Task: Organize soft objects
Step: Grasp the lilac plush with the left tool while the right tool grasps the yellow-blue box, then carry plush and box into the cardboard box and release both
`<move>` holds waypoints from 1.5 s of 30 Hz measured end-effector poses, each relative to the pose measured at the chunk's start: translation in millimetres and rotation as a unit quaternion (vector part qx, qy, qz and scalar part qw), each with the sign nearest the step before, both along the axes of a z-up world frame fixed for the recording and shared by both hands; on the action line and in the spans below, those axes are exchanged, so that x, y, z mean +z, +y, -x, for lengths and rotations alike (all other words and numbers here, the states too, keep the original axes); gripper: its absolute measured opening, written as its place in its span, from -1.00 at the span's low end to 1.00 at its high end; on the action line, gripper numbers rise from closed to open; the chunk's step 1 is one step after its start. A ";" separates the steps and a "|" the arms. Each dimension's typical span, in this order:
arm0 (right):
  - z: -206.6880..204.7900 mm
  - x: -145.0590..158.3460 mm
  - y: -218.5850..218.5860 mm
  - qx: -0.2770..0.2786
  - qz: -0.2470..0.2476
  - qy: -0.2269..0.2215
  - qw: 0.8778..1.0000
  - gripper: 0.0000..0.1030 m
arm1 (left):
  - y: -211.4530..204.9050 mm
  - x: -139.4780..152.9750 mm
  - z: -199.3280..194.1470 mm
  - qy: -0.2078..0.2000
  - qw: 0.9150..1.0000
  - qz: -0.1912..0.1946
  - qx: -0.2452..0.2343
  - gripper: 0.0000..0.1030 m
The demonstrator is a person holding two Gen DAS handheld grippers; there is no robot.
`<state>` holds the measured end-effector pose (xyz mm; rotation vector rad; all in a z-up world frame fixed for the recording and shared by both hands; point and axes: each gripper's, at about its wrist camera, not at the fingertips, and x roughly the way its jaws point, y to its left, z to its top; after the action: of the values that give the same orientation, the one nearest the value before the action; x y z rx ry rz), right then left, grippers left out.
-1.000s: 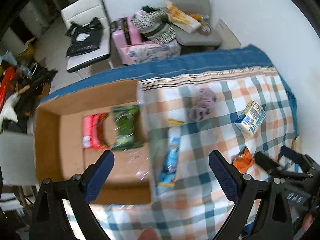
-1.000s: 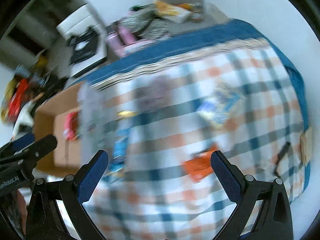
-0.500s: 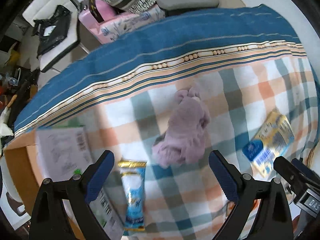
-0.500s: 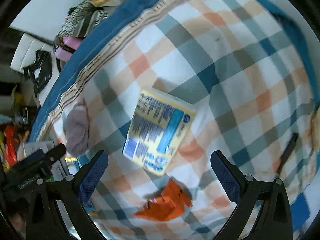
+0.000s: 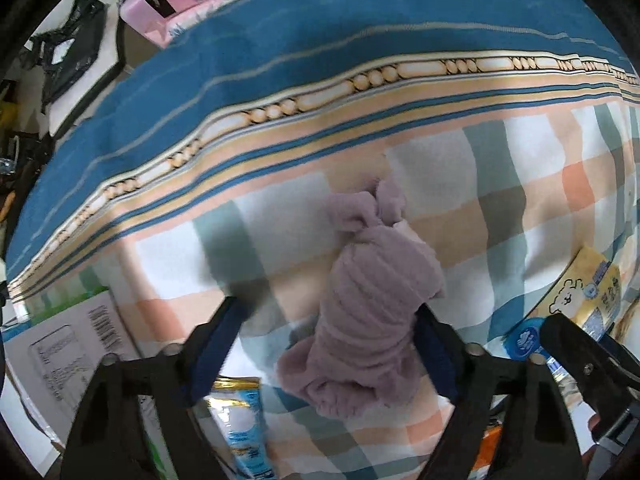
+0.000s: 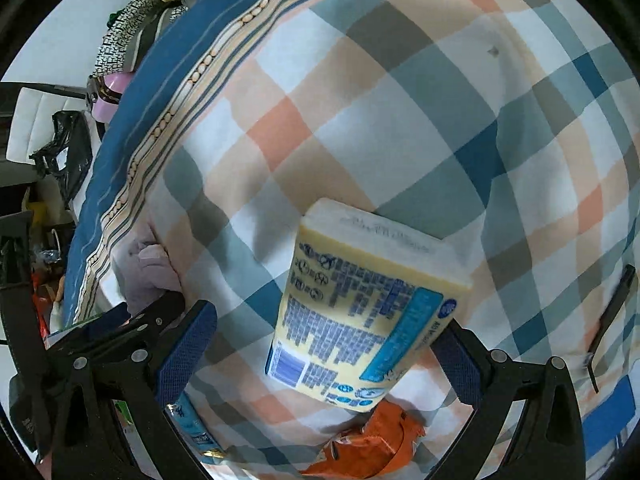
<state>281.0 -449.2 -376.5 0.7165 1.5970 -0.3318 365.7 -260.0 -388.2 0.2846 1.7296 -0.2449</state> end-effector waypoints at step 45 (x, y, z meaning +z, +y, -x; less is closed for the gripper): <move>84.7 162.2 146.7 0.151 -0.073 -0.136 0.976 0.33 | 155.0 215.1 156.9 -0.138 0.977 0.139 0.085 -0.35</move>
<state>196.4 -302.5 -214.3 0.5888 1.4494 0.1042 208.8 -105.0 -173.1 -0.0358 1.4147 -0.3029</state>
